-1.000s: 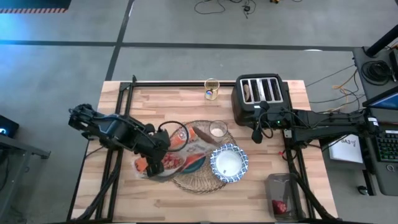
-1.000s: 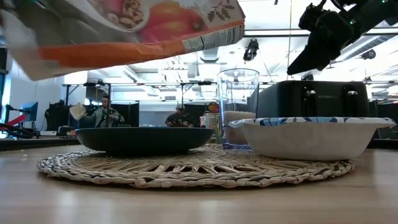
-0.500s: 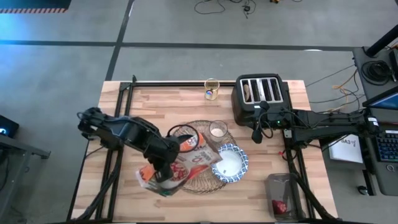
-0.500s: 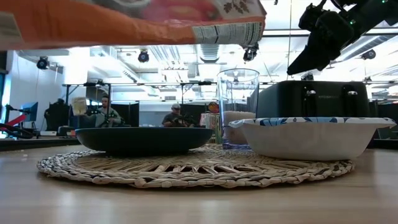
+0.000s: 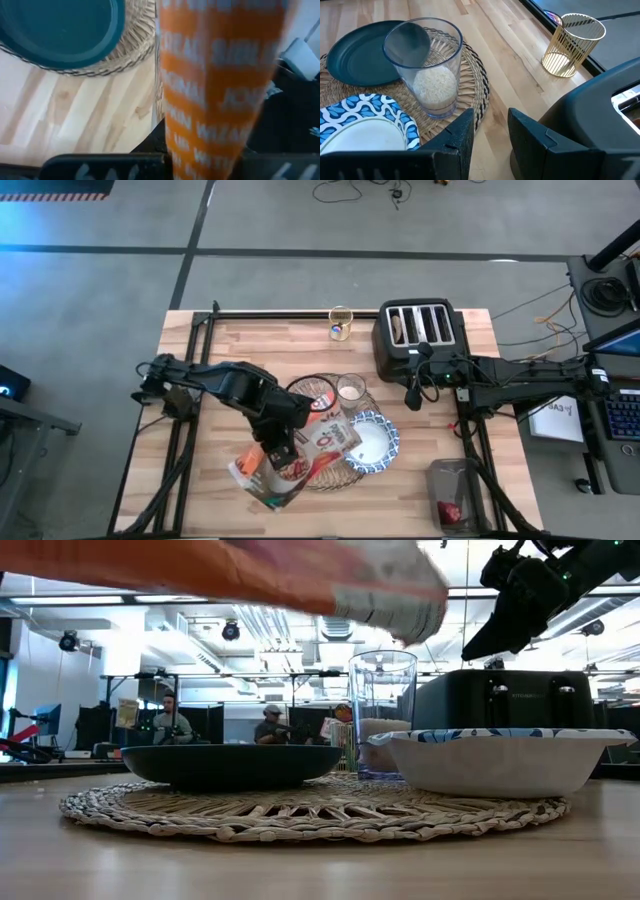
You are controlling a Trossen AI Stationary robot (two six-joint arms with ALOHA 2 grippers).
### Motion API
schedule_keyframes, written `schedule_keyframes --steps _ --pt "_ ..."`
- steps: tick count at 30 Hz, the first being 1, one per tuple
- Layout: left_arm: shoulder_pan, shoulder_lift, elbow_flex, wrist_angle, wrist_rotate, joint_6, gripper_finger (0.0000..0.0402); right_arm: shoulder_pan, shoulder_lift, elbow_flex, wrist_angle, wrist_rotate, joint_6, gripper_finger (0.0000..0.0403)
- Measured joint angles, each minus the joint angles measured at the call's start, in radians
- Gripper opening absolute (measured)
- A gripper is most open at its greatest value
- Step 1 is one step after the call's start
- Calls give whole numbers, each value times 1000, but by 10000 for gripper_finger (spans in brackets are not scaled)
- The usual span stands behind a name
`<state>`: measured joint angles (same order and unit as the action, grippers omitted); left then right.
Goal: Arrange a breakfast setting
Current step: Pour the cereal from the orange cereal box into the white patterned bowl
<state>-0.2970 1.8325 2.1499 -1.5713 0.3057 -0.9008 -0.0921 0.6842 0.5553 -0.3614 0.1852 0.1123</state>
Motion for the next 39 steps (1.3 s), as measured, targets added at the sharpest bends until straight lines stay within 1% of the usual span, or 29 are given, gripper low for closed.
schedule_keyframes --steps 6,11,18,24,28,31,35,39 --pt "49 15 0 1 81 -40 0 0 0 0 0 0 0 112" --pt "94 29 0 1 174 -61 0 0 0 0 0 0 0 112" --pt "137 32 0 10 259 -124 0 0 0 0 0 0 0 112" --pt "168 32 0 78 315 -189 0 0 0 0 0 0 0 112" --pt "189 32 -7 125 327 -247 0 0 0 0 0 0 0 112" --pt "199 32 -24 140 348 -293 0 0 0 0 0 0 0 112" --pt "209 32 -34 154 381 -317 0 0 0 0 0 0 0 112" --pt "212 32 -34 234 396 -362 0 0 0 0 0 0 0 112"
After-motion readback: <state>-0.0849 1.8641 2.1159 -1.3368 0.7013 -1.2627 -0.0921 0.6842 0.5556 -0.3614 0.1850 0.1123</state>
